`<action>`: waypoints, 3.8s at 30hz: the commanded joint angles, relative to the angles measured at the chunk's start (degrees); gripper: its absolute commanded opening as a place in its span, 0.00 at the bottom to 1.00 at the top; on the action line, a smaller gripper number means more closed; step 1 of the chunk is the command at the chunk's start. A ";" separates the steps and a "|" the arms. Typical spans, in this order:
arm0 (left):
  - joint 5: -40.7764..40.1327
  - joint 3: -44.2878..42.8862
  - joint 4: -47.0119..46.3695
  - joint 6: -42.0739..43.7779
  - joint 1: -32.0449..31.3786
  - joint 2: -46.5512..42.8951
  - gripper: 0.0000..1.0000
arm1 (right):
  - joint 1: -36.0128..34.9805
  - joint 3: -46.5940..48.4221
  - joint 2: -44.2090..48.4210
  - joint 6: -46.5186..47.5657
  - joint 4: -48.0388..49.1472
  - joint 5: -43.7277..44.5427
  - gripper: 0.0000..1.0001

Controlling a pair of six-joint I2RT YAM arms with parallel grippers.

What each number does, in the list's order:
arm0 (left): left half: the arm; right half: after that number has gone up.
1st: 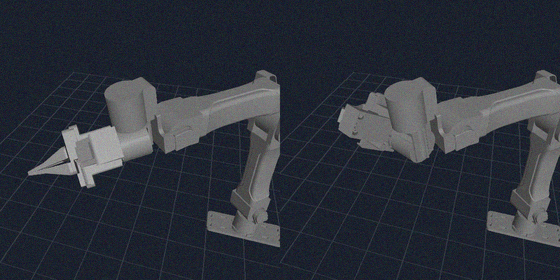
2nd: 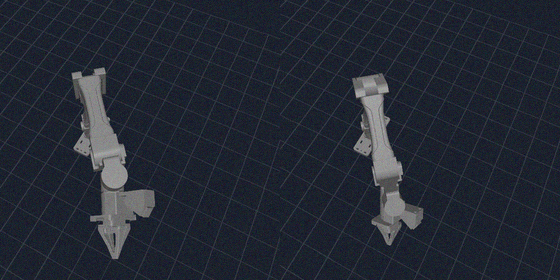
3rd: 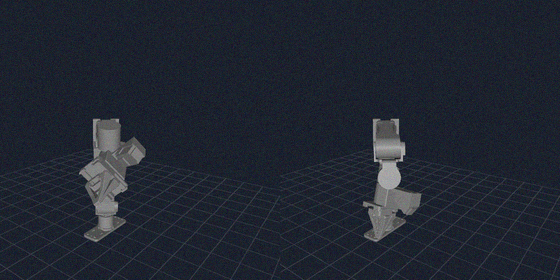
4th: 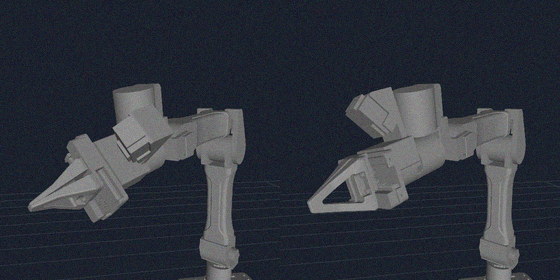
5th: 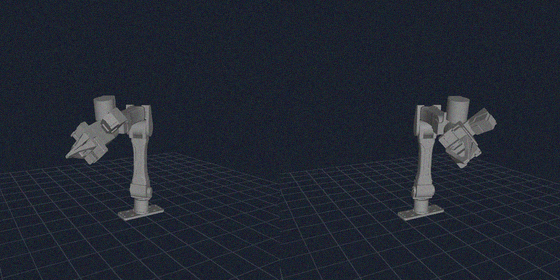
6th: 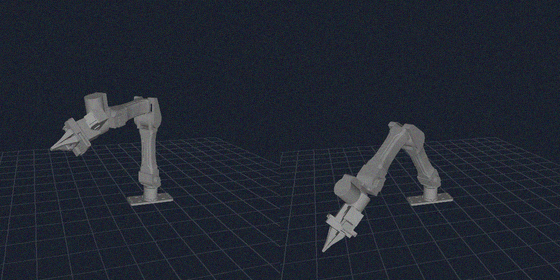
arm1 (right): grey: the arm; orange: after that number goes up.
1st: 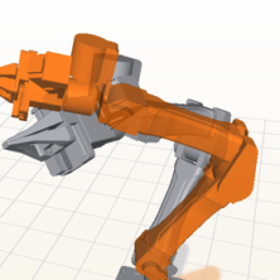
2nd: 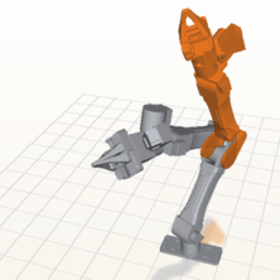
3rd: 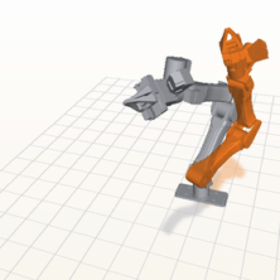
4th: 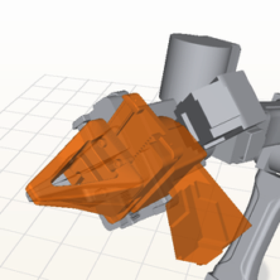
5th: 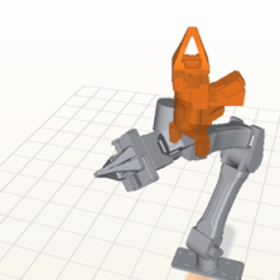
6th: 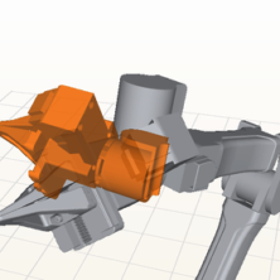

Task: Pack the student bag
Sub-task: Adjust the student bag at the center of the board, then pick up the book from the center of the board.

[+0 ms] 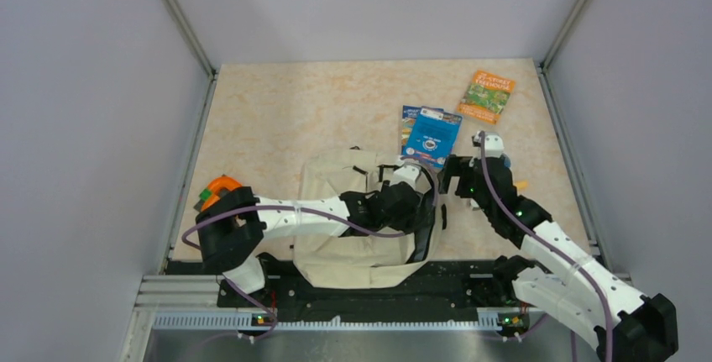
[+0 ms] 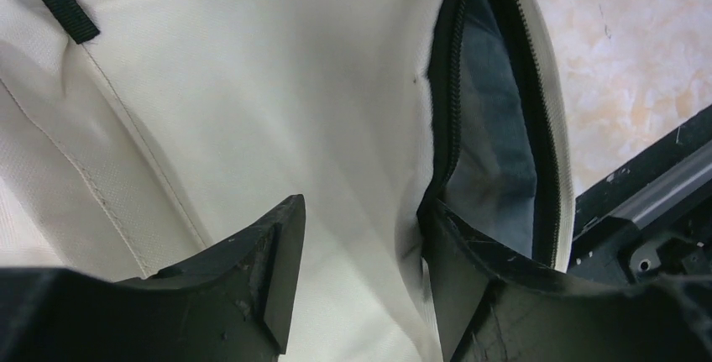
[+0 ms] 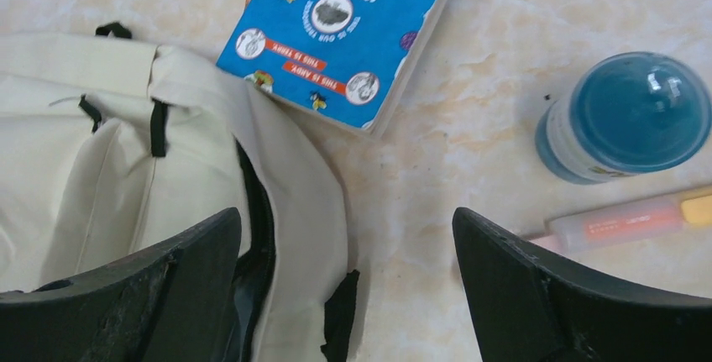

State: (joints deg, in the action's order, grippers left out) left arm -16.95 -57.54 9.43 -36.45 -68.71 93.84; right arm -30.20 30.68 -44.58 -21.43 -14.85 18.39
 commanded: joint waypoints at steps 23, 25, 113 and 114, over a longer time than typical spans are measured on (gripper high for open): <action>-16.29 8.10 -2.31 1.05 10.89 -23.32 0.00 | 0.49 -4.68 -7.92 -5.27 3.61 -7.25 0.00; -12.22 12.93 -1.69 -1.53 16.38 -29.63 0.00 | 0.49 -4.73 -10.11 -5.70 3.02 -5.36 0.00; 22.31 5.02 0.45 2.40 35.19 -26.57 0.84 | 29.93 24.01 -56.14 -10.08 25.78 -42.17 0.95; 22.58 5.71 0.89 2.24 36.11 -26.98 0.84 | 29.93 24.20 -57.10 -10.34 26.09 -42.70 0.95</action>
State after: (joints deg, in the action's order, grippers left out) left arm 3.86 -52.45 10.26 -33.28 -35.29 68.10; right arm -0.62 52.18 -99.26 -30.26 6.92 -20.45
